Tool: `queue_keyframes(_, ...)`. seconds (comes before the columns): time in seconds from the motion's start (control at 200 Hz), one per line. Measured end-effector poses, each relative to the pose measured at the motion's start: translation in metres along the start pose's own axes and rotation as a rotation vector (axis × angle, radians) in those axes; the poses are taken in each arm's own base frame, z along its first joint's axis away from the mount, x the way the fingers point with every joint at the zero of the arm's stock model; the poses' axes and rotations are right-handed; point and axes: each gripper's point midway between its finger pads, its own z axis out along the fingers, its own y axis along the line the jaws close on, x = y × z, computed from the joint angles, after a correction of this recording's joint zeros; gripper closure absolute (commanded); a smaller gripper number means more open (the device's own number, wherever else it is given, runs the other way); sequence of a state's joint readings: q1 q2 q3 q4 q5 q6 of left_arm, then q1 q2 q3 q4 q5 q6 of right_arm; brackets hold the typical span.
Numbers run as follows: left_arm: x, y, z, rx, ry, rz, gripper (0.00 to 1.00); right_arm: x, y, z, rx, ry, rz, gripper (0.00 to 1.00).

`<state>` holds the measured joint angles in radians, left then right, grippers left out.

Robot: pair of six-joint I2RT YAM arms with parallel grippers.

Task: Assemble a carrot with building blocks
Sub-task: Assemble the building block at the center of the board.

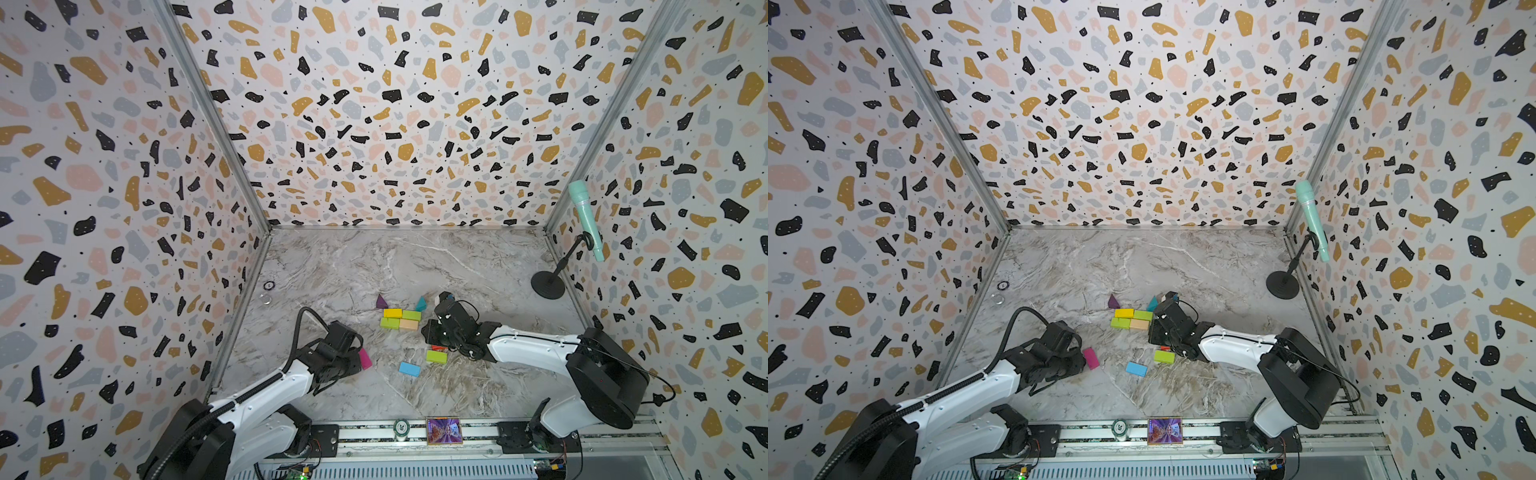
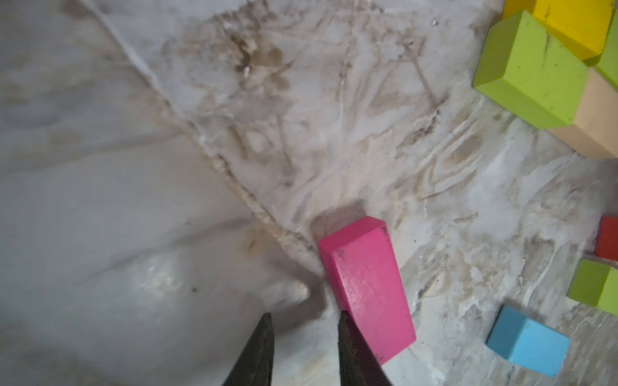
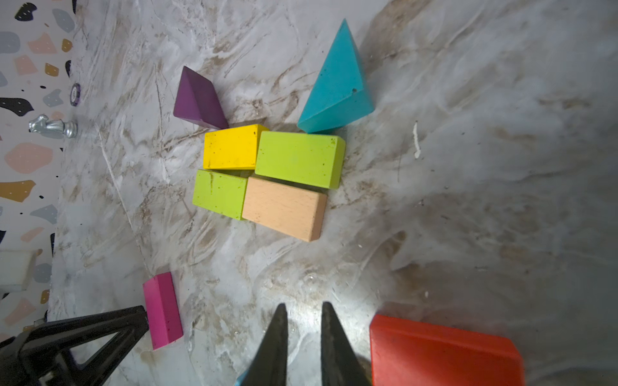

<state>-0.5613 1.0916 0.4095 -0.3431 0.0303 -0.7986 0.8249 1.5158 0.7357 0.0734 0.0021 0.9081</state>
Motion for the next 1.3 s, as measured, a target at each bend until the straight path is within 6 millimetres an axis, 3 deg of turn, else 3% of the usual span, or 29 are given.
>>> queue_keyframes(0.476, -0.004, -0.05, 0.013, 0.178, 0.089, 0.065, 0.83, -0.003, -0.016, 0.002, 0.022, -0.001, 0.043, 0.81)
queue_keyframes(0.871, -0.001, -0.067, 0.016, 0.254, 0.117, 0.041, 0.89, 0.007, -0.025, 0.004, 0.025, 0.017, 0.061, 0.8)
queue_keyframes(1.302, -0.023, -0.09, 0.03, 0.254, 0.083, 0.064, 0.93, 0.007, -0.022, 0.004, 0.001, 0.019, 0.083, 0.81)
